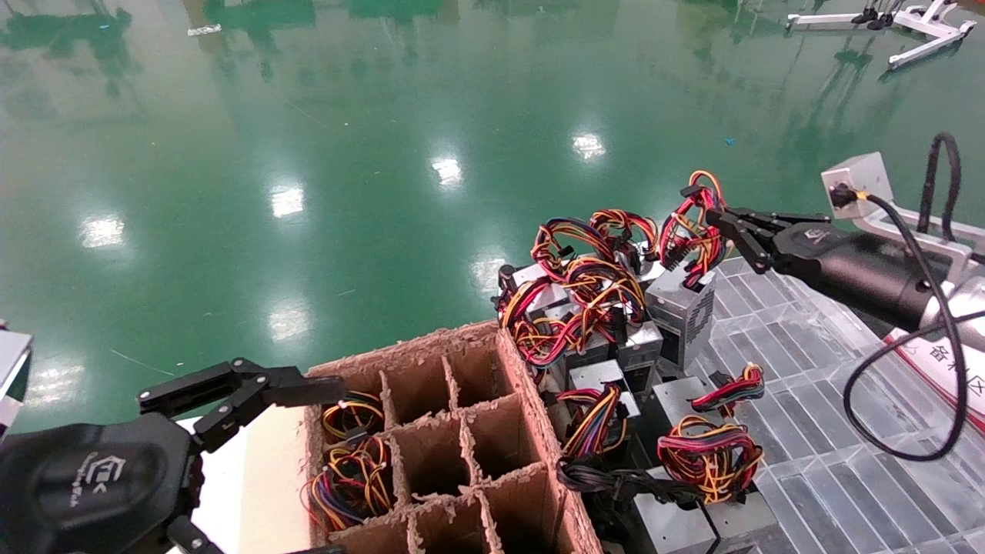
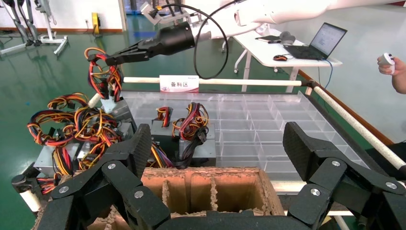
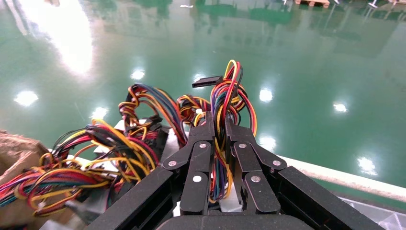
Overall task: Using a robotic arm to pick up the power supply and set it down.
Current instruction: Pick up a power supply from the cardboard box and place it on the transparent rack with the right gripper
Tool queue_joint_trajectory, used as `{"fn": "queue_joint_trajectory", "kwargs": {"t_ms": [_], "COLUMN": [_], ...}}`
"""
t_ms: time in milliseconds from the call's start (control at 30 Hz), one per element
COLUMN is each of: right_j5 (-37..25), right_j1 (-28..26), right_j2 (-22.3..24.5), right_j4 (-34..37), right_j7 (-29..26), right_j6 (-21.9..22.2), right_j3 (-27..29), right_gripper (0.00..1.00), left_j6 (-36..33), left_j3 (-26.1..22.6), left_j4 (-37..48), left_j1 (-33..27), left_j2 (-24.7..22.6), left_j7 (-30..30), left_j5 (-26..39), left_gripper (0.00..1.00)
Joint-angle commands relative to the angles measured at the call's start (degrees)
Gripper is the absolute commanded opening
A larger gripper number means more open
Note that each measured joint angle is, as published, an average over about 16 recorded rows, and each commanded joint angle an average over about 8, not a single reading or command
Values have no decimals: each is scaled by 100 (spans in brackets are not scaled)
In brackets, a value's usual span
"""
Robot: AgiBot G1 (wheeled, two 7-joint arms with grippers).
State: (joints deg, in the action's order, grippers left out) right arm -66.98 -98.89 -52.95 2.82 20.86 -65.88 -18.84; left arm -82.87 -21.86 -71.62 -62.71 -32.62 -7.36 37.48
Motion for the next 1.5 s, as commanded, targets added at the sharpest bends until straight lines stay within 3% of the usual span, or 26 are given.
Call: {"fn": "queue_joint_trajectory", "kwargs": {"t_ms": [33,567,933,967,1167,1233,1500], "right_j5": [42,-393,-371,-367,-368,-370,-372], "right_j1": [82,151,232,235,256,262,266], "right_j2": [36,823,732,687,496,474,485], "right_j4": [-39,-215,-197,-202,-215,-215,-215], "right_j7": [-19,-55,-142,-150,-195,-202,-197], "right_j6": [-54,-685,-503,-464,-320,-306,-302], "right_j3": [31,-271,-256,-253,-256,-257,-259], "right_gripper": [0,0,1,7,82,100,100], "left_j6": [0,0,0,0,1,2,2], "left_j3": [0,0,-1,-1,-1,-1,-1], "left_j4": [0,0,0,0,1,2,2], "left_j1": [0,0,0,0,1,1,2], "left_j2": [0,0,0,0,0,1,0], "left_j7": [0,0,0,0,0,1,1], "left_j5": [0,0,0,0,-1,-1,-2], "left_gripper": [100,100,100,100,100,100,100]}}
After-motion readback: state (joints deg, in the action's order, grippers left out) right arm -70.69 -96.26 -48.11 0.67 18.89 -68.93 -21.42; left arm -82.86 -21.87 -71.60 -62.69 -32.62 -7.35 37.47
